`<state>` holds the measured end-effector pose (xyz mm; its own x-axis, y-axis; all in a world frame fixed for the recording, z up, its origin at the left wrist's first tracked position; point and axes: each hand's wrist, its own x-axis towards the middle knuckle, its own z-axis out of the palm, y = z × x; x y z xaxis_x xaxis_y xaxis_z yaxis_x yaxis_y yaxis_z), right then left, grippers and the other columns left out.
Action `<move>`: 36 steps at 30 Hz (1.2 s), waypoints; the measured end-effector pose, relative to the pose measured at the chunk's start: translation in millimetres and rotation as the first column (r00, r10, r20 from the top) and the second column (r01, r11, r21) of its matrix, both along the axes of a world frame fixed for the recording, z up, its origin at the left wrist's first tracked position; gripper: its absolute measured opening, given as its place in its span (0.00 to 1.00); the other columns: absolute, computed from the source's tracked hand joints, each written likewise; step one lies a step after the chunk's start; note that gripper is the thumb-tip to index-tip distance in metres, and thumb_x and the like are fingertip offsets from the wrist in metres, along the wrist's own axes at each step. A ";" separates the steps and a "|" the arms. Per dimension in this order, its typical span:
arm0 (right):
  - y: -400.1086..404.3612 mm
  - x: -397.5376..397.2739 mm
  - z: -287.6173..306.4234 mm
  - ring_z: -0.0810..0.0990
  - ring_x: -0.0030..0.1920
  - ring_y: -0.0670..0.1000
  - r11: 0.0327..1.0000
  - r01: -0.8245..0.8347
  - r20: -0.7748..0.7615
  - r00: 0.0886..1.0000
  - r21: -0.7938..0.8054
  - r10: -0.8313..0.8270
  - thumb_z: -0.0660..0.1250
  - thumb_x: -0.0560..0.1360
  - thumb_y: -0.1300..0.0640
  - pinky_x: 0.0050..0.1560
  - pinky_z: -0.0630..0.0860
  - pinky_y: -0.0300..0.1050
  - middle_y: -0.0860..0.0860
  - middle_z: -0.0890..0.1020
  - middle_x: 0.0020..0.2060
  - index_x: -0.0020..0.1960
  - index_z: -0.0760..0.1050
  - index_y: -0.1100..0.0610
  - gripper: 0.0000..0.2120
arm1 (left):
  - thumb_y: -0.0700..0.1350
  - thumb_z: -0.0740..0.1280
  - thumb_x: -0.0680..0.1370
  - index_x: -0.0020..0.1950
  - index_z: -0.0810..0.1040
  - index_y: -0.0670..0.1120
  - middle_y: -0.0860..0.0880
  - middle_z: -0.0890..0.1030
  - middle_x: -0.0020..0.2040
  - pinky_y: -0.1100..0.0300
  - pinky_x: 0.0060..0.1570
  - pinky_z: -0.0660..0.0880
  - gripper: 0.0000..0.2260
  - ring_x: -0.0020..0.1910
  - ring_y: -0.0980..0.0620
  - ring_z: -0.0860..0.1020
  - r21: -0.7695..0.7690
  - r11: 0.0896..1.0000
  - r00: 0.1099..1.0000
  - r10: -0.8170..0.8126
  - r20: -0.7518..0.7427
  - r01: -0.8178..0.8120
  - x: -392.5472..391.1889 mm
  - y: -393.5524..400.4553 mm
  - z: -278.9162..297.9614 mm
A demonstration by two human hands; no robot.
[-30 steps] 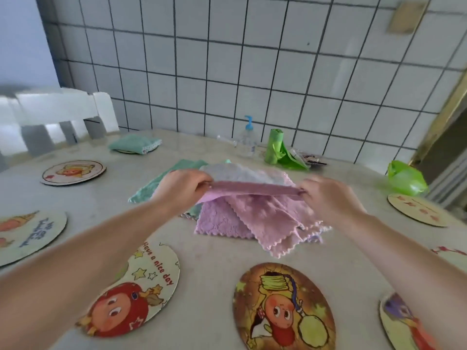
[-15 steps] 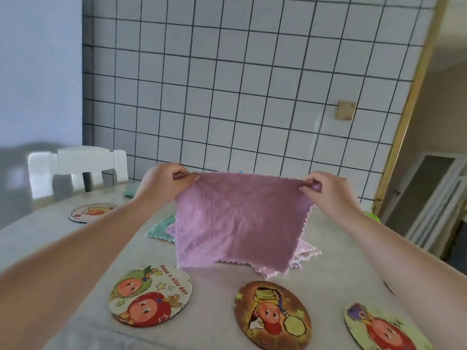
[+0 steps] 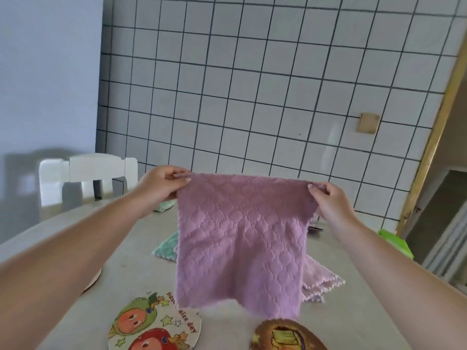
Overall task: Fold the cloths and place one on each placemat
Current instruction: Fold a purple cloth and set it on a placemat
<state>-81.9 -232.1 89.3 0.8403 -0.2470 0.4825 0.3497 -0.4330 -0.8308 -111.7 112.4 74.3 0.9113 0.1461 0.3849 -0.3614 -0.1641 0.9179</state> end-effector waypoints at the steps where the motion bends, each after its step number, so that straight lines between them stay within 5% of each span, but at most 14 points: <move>1: 2.6 1.3 5.4 0.72 0.35 0.51 1.000 0.000 0.043 0.999 0.014 0.000 0.64 0.76 0.51 0.40 0.69 0.47 0.51 0.74 0.36 0.41 0.73 0.53 0.07 | 0.40 0.69 0.75 0.46 0.79 0.50 0.46 0.82 0.47 0.63 0.42 0.80 0.05 0.44 0.51 0.80 -0.013 0.999 0.998 0.045 0.050 -0.044 2.5 -0.4 7.0; 4: 8.6 -4.2 14.8 0.72 0.41 0.49 0.999 -0.008 0.184 0.983 0.042 0.000 0.60 0.78 0.50 0.46 0.70 0.50 0.47 0.73 0.37 0.46 0.71 0.53 0.07 | 0.45 0.68 0.76 0.44 0.79 0.52 0.48 0.81 0.43 0.63 0.39 0.80 0.02 0.41 0.53 0.79 0.006 0.991 0.968 0.131 0.216 -0.136 -0.8 -4.1 26.4; 9: 9.9 -29.7 -4.8 0.69 0.40 0.47 0.972 -0.137 0.224 0.970 0.188 0.093 0.58 0.79 0.53 0.47 0.68 0.52 0.46 0.70 0.37 0.42 0.69 0.48 0.08 | 0.48 0.63 0.78 0.48 0.76 0.50 0.38 0.79 0.46 0.41 0.47 0.79 0.04 0.46 0.36 0.79 0.195 0.966 0.942 0.101 0.320 -0.170 -34.8 -6.6 21.8; 11: 8.4 -46.5 -26.2 0.69 0.41 0.48 0.960 -0.167 0.173 0.976 0.225 0.130 0.59 0.78 0.52 0.46 0.69 0.52 0.47 0.70 0.37 0.40 0.70 0.48 0.08 | 0.48 0.62 0.78 0.48 0.75 0.49 0.35 0.78 0.46 0.42 0.46 0.79 0.05 0.45 0.35 0.78 0.253 0.957 0.955 0.067 0.288 -0.143 -54.6 -9.6 4.3; 15: -2.1 -84.3 -92.5 0.74 0.45 0.53 0.973 -0.144 -0.012 0.989 0.179 0.149 0.60 0.76 0.46 0.52 0.73 0.59 0.48 0.74 0.40 0.42 0.72 0.46 0.07 | 0.45 0.61 0.78 0.46 0.75 0.50 0.48 0.76 0.40 0.60 0.36 0.78 0.04 0.39 0.53 0.78 0.211 0.977 0.997 0.024 0.071 -0.039 -93.7 -16.1 -59.8; 19: -15.8 -127.2 -157.8 0.73 0.46 0.54 0.975 -0.148 -0.211 0.961 0.163 0.181 0.59 0.78 0.49 0.54 0.72 0.69 0.51 0.73 0.43 0.42 0.72 0.49 0.08 | 0.43 0.62 0.78 0.44 0.76 0.48 0.49 0.75 0.39 0.64 0.34 0.74 0.05 0.36 0.57 0.76 0.039 0.999 0.975 -0.023 -0.220 0.033 -129.6 -21.6 -129.9; 22: -21.1 -157.2 -182.7 0.72 0.42 0.50 0.970 -0.157 -0.297 0.932 0.188 0.208 0.59 0.79 0.54 0.45 0.74 0.59 0.52 0.73 0.40 0.40 0.74 0.50 0.11 | 0.44 0.63 0.78 0.46 0.77 0.45 0.48 0.77 0.40 0.64 0.30 0.72 0.04 0.36 0.56 0.76 -0.031 0.997 0.920 -0.072 -0.384 0.065 -152.4 -22.2 -159.3; 24: -25.2 -173.1 -190.6 0.71 0.39 0.49 0.960 -0.155 -0.343 0.910 0.234 0.231 0.59 0.79 0.57 0.37 0.69 0.48 0.55 0.72 0.39 0.45 0.72 0.60 0.09 | 0.44 0.63 0.77 0.48 0.76 0.42 0.46 0.78 0.42 0.62 0.28 0.73 0.06 0.36 0.54 0.78 -0.048 0.994 0.882 -0.111 -0.457 0.101 -164.5 -21.5 -168.6; 30: -30.1 -182.7 -195.7 0.77 0.40 0.48 0.955 -0.190 -0.434 0.859 0.227 0.274 0.60 0.78 0.57 0.36 0.72 0.44 0.52 0.80 0.39 0.46 0.76 0.58 0.07 | 0.46 0.64 0.77 0.49 0.76 0.38 0.47 0.81 0.43 0.62 0.29 0.74 0.10 0.38 0.52 0.79 0.169 0.974 0.864 -0.049 -0.502 0.153 -162.7 -17.2 -176.8; 36: -28.4 -130.1 -196.4 0.72 0.37 0.49 0.979 -0.173 -0.411 0.904 -0.105 0.116 0.60 0.78 0.57 0.40 0.67 0.47 0.48 0.73 0.32 0.38 0.68 0.55 0.11 | 0.48 0.68 0.75 0.39 0.78 0.50 0.51 0.79 0.34 0.58 0.36 0.68 0.06 0.35 0.55 0.76 0.469 0.877 0.944 0.058 -0.326 0.108 -118.8 -9.7 -173.9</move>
<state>-212.0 -260.4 -107.1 0.9910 -0.0648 0.1172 0.0665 -0.5214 -0.8507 -230.5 102.7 -99.6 0.9962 -0.0029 0.0873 -0.0714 -0.6030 0.7945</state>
